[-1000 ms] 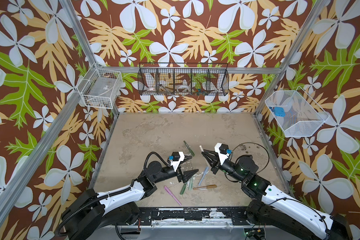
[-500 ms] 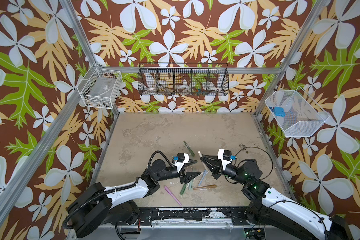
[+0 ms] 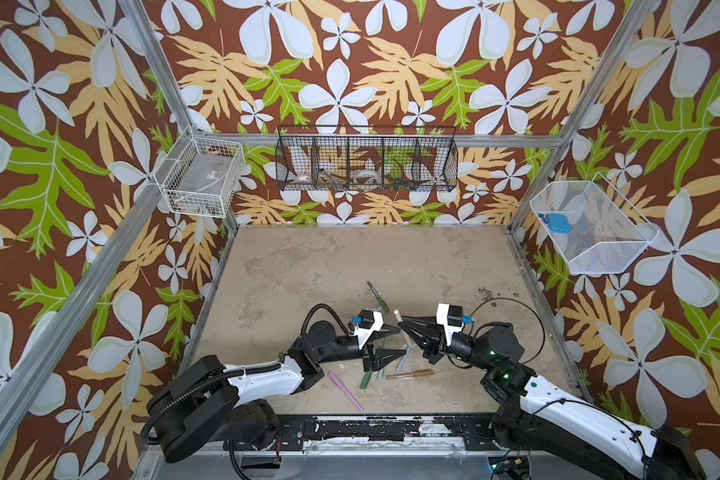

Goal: Open the pen caps
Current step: 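Lift the tan pen with right gripper toward left gripper while left gripper rises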

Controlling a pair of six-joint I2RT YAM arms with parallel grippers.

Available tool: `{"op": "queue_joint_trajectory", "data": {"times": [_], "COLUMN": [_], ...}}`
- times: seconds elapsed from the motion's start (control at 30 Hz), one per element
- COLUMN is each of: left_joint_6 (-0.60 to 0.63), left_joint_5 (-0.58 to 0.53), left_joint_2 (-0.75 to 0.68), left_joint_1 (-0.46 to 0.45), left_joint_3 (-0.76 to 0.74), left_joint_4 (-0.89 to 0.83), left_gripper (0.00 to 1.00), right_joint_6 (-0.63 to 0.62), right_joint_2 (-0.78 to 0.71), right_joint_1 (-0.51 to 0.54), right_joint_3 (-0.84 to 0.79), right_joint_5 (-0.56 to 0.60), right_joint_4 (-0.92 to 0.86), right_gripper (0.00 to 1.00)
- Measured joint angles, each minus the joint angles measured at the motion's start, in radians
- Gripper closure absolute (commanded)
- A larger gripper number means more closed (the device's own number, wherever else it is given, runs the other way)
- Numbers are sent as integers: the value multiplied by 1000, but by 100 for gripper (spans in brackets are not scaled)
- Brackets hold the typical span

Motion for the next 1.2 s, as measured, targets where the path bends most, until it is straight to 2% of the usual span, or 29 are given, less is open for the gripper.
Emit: {"op": "queue_joint_trajectory", "data": {"times": [0.33, 0.67, 1.0, 1.2], "left_joint_6": [-79, -105, -108, -108], "left_joint_5": [27, 39, 44, 54], "left_joint_2": [70, 74, 74, 74], "left_joint_1": [0, 0, -1, -1], "left_joint_3": [-14, -16, -16, -16], "left_joint_4": [140, 188, 189, 189], "left_gripper": [48, 47, 62, 65], "right_joint_6": [68, 93, 95, 97], "right_joint_2": [59, 104, 112, 124], "right_joint_1": [2, 18, 29, 34], "right_joint_3": [-30, -48, -49, -48], "right_joint_5": [-35, -40, -38, -39], "right_joint_4": [121, 190, 222, 225], "right_gripper": [86, 86, 86, 84]}}
